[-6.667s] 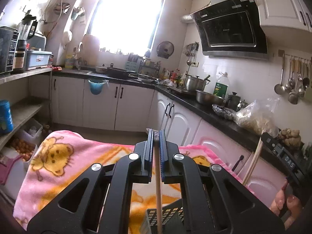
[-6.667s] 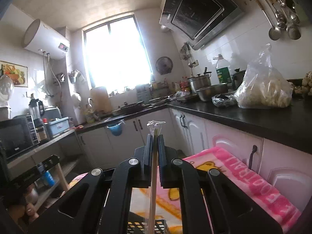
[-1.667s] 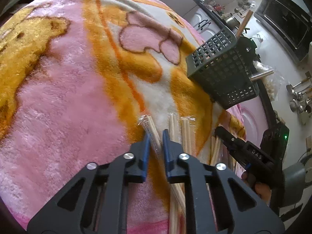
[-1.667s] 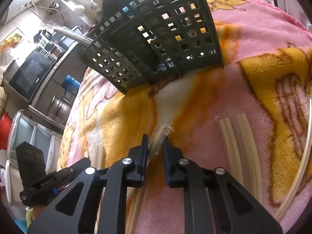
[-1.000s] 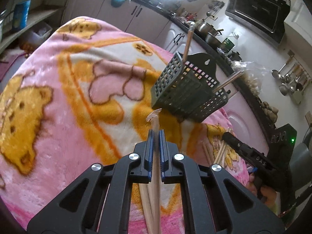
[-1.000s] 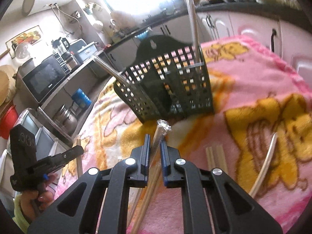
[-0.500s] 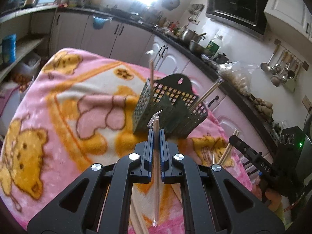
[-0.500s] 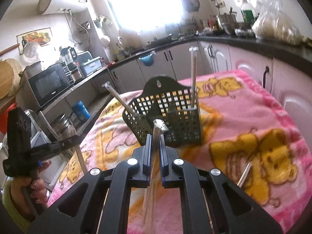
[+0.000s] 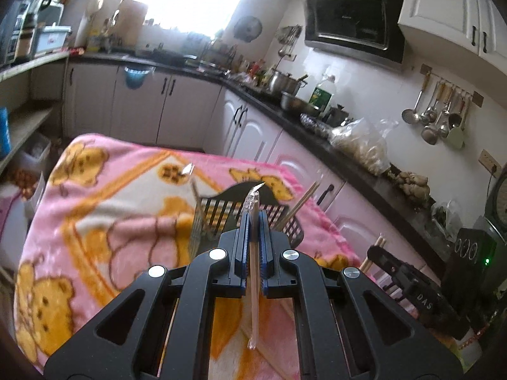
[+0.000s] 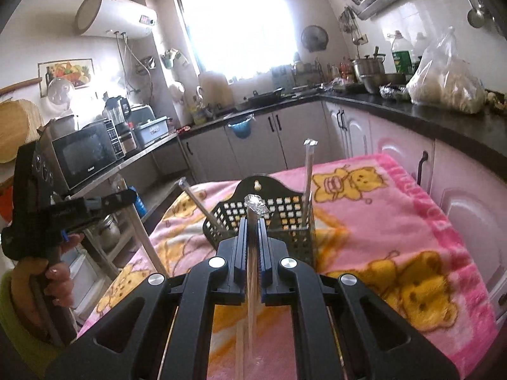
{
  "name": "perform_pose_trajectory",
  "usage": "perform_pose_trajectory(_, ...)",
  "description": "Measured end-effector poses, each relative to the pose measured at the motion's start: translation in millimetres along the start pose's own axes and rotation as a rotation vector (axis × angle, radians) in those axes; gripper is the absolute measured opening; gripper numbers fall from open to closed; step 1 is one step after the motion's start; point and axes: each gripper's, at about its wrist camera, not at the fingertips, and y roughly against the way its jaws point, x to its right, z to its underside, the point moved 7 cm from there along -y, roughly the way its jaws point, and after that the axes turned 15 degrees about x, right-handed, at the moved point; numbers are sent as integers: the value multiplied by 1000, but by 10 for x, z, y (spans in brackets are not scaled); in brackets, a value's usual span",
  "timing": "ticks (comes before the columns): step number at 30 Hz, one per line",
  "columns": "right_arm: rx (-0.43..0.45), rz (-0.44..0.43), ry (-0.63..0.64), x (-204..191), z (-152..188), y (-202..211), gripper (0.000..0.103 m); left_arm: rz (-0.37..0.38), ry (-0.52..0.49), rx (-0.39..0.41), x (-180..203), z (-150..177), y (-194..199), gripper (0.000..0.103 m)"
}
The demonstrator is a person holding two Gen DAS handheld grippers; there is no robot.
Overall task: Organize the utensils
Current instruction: 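Lift the chopstick in the left tool over the holder while the right tool carries its chopstick there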
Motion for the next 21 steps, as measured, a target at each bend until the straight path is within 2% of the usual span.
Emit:
perform_pose_trajectory(15,130,45,51,70,-596,-92,6,17,-81,143,313,-680,-350,1)
perform_pose_trajectory(21,190,55,74,56,-831,-173,6,18,-94,182,358,-808,-493,1)
